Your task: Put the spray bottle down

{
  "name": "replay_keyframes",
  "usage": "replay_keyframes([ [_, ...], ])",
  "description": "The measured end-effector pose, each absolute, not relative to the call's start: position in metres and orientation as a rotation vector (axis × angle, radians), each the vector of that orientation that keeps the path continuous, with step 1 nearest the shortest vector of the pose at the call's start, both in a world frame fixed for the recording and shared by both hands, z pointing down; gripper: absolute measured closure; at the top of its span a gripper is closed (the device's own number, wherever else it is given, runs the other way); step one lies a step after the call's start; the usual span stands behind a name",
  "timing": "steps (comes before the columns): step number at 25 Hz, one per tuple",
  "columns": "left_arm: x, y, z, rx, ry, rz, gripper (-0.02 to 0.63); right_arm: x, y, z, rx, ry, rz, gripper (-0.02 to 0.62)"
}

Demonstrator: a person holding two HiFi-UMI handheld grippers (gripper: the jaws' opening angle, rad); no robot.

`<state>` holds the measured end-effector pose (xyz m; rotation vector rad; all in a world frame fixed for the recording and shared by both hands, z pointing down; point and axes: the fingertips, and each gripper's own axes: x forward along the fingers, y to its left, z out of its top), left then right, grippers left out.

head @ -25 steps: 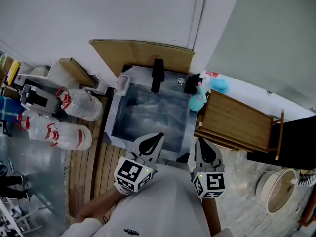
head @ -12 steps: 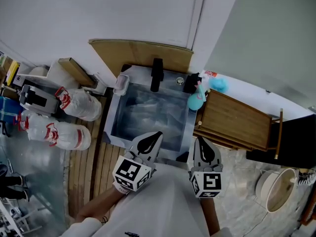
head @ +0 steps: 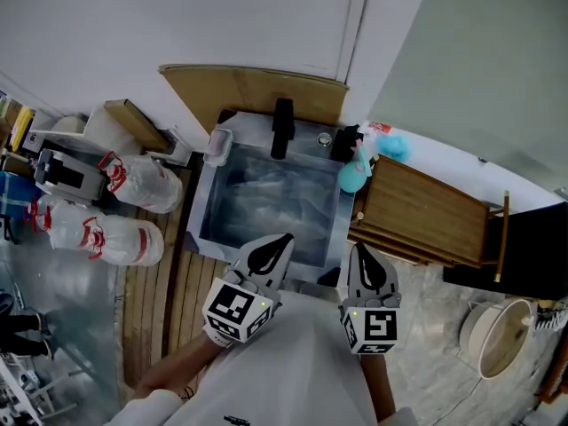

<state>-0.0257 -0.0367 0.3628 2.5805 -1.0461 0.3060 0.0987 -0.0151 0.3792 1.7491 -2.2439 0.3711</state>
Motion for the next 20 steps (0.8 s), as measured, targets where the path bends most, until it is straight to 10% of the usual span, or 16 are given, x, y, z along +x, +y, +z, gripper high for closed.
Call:
replay_keyframes([
  [20, -0.0194, -0.0328, 0.3606, 2.602, -1.049, 0.325, 0.601, 0.1075, -0.0140, 0.3796, 1.762, -2.254, 0.389, 0.586],
])
